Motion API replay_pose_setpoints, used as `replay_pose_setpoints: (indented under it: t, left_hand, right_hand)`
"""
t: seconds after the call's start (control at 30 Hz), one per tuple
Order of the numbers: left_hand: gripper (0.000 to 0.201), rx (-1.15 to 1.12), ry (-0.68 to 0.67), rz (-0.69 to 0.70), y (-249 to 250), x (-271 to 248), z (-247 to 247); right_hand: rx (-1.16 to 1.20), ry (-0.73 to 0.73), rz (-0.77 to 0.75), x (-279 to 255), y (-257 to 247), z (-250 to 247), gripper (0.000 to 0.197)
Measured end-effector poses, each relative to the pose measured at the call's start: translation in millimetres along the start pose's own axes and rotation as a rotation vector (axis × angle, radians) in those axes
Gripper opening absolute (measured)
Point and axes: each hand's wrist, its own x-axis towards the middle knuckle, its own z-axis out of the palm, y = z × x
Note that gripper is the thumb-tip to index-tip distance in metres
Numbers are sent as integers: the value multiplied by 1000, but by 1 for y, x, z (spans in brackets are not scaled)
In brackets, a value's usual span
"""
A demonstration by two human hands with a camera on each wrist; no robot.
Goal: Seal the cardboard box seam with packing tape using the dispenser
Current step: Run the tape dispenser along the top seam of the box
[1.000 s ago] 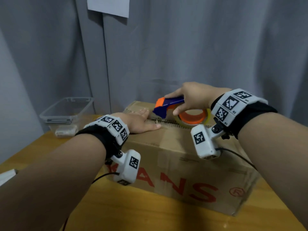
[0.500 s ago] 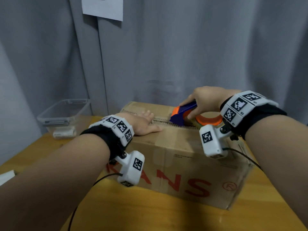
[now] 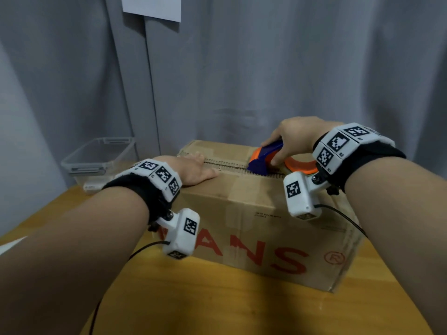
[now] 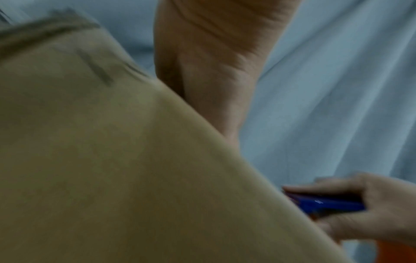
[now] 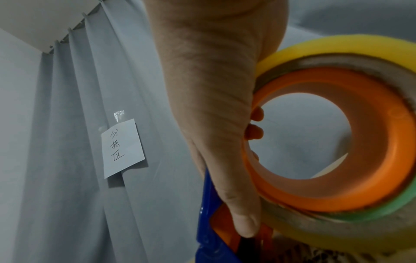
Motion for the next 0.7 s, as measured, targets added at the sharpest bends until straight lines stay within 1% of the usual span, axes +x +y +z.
replay_pose_setpoints:
  t: [0.03,0.07,0.17,0.27,0.4,0.5,0.57,0.7]
  left_hand:
    - [85,25,-7,-7,8,2,-1]
    - [87,39,-15,17,18,3,-1]
    - [82,14,-16,176,49,6,0]
    - [77,-61,-2,238,57,7,4]
    - [73,-159,38,229,52,8,6]
    - [76,-188,54,215,53,7,5]
    - [77,-212,54,210,52,6,5]
    - [77,-201,60,217,50,5,7]
  right_hand:
    - [-3,2,0,-1,0,0,54]
    - [-7,4,-1,-1,-1,0,54]
    - [-22,16,-4,-3,-2,0,53]
    - [-21,36,-6,-5,-2,1,52]
    - [-15,52,-9,-9,-4,-4,52]
    - [67,80,-1,-14,1,-11,53]
    - [130,71,-7,-19,4,-12,53]
    - [135,48,-10,-25,6,-7,54]
